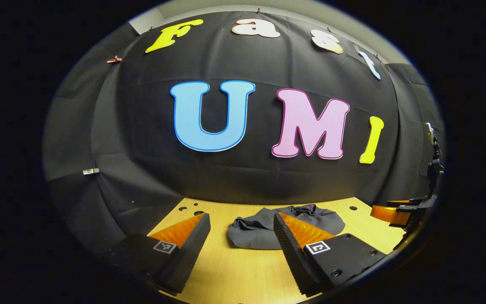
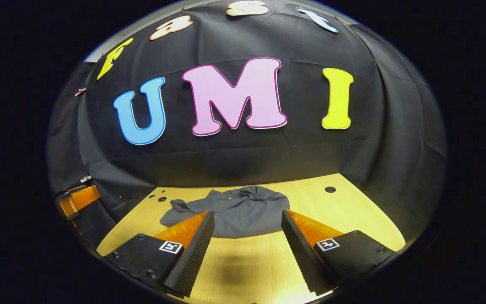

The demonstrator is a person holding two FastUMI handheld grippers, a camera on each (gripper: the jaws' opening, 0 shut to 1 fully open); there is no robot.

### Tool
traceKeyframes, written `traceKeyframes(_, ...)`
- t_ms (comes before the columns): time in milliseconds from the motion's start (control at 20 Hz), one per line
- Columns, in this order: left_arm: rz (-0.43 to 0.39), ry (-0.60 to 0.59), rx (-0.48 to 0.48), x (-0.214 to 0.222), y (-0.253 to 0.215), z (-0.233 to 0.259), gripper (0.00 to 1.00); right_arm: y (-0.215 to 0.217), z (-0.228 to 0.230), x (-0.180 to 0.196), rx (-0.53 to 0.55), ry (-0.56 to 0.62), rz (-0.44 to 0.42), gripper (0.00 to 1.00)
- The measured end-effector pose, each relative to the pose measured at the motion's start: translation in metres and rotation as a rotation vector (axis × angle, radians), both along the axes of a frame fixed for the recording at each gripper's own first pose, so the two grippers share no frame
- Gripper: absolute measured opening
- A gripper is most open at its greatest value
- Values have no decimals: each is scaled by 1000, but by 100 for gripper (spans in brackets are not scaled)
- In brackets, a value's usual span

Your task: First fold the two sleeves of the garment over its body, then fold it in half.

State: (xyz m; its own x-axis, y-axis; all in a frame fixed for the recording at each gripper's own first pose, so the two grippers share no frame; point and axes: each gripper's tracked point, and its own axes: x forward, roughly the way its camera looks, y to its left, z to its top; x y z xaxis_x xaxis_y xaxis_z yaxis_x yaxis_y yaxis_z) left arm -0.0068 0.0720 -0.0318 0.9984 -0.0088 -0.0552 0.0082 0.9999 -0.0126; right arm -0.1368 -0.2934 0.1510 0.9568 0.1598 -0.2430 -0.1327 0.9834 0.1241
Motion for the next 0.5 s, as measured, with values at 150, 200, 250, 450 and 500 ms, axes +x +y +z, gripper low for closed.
traceKeyframes(150, -20, -21, -37, -18, -3, -3, 95, 6, -7, -16, -19, 14, 31, 99)
traceKeyframes(200, -29, -16, -39, -22, -4, -7, 95, 7, -9, -22, -25, 16, 40, 99)
traceKeyframes(250, -36, 4, -43, -24, -3, -13, 95, 8, -11, -28, -33, 20, 46, 99)
traceKeyframes(450, -34, 62, -22, -32, 9, -32, 95, 11, -37, -54, -78, 62, 67, 98)
traceKeyframes(500, -32, 72, -18, -35, 9, -36, 95, 12, -49, -62, -83, 90, 72, 98)
